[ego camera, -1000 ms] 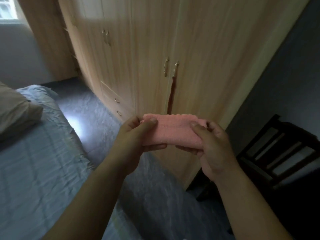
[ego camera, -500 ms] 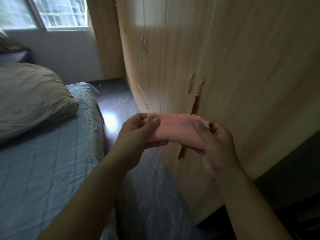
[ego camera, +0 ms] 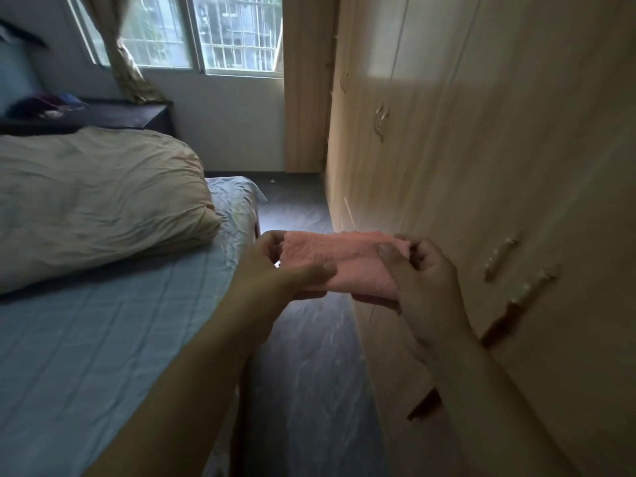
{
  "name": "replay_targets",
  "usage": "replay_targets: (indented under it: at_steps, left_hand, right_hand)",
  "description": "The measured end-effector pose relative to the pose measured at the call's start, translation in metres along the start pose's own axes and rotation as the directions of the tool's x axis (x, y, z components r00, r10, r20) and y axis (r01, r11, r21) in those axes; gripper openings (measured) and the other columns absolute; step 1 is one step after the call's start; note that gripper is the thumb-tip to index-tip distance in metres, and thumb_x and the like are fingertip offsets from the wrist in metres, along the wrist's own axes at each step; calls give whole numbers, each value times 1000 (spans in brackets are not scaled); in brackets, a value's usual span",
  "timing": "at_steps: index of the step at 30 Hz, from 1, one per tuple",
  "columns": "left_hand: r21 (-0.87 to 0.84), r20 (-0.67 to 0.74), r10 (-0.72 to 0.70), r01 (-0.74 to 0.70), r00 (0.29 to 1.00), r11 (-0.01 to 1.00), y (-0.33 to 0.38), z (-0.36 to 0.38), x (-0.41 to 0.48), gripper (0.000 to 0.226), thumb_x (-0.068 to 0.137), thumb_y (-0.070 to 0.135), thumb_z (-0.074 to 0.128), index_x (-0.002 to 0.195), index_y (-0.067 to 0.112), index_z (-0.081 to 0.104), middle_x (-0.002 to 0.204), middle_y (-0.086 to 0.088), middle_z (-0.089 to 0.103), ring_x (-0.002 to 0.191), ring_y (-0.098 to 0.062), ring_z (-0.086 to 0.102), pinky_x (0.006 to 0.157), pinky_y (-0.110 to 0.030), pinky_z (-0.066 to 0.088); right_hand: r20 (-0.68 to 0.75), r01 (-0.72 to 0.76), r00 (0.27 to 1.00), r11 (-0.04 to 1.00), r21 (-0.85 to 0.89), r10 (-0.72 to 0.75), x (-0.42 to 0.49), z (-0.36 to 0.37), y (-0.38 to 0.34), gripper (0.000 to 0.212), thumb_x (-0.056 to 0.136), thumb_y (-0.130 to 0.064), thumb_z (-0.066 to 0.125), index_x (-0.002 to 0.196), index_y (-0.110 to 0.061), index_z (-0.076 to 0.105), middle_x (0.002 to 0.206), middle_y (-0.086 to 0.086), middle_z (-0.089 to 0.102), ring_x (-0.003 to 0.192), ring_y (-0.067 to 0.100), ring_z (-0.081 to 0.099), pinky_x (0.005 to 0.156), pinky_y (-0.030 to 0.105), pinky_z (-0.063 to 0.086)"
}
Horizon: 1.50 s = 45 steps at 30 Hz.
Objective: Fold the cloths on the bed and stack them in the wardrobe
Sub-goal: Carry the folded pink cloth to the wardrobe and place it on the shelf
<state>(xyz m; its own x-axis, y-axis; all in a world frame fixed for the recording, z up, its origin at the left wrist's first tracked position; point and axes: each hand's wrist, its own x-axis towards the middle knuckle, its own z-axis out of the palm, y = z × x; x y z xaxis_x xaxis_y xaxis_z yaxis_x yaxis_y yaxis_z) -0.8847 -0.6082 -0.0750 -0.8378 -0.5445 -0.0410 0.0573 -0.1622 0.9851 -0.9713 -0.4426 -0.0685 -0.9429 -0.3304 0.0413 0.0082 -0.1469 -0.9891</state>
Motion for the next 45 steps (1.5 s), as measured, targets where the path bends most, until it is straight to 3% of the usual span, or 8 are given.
replay_targets:
  at_steps: [12, 18, 24, 30, 41, 45]
  left_hand:
    - [-80, -70, 30, -36, 997, 996, 30, -43, 203, 44, 72, -4, 86, 108, 7, 64, 109, -14, 69, 85, -27, 79, 64, -35, 62]
    - [-20, -123, 58, -60, 991, 998, 25, -53, 302, 45, 72, -2, 88, 109, 11, 65, 106, -10, 71, 85, -27, 79, 66, -37, 63]
    - [80, -159, 119, -108, 980, 991, 31, -44, 408, 42, 71, 15, 92, 106, 18, 71, 103, -7, 75, 83, -21, 78, 67, -37, 63]
    - [42, -189, 137, -131, 972, 990, 51, -37, 514, 8, 88, 22, 78, 89, 29, 75, 91, 3, 77, 80, -15, 75, 70, -40, 62]
    - [47, -198, 109, -102, 974, 994, 39, -59, 682, 9, 85, 27, 80, 90, 23, 74, 95, -1, 73, 79, -14, 74, 64, -38, 61]
    - [80, -189, 152, -139, 970, 987, 37, -84, 761, 11, 84, 23, 85, 88, 25, 75, 93, 0, 73, 80, -18, 72, 64, -40, 62]
  right_hand:
    - [89, -2, 996, 1000, 31, -1, 207, 89, 5, 8, 95, -16, 68, 101, -22, 69, 119, 12, 68, 104, 32, 70, 64, 44, 62]
    - [123, -14, 992, 1000, -26, 17, 311, 118, 26, 14, 96, -21, 67, 109, -24, 66, 122, 10, 65, 108, 31, 66, 63, 34, 61]
    - [150, -4, 989, 1000, -24, 8, 421, 133, 38, 25, 93, -32, 69, 118, -27, 65, 123, 3, 64, 112, 29, 65, 84, 55, 61]
    - [238, -35, 971, 999, 3, 33, 531, 153, 30, 29, 92, -28, 68, 120, -23, 63, 126, 4, 62, 114, 28, 63, 89, 54, 60]
    - [220, -71, 972, 996, -63, 83, 698, 203, 64, 35, 90, -33, 71, 122, -21, 63, 124, 5, 64, 113, 31, 64, 90, 56, 59]
    - [218, -50, 974, 995, -89, 68, 765, 239, 79, 45, 79, -43, 73, 118, -20, 64, 122, 6, 65, 111, 31, 64, 88, 56, 60]
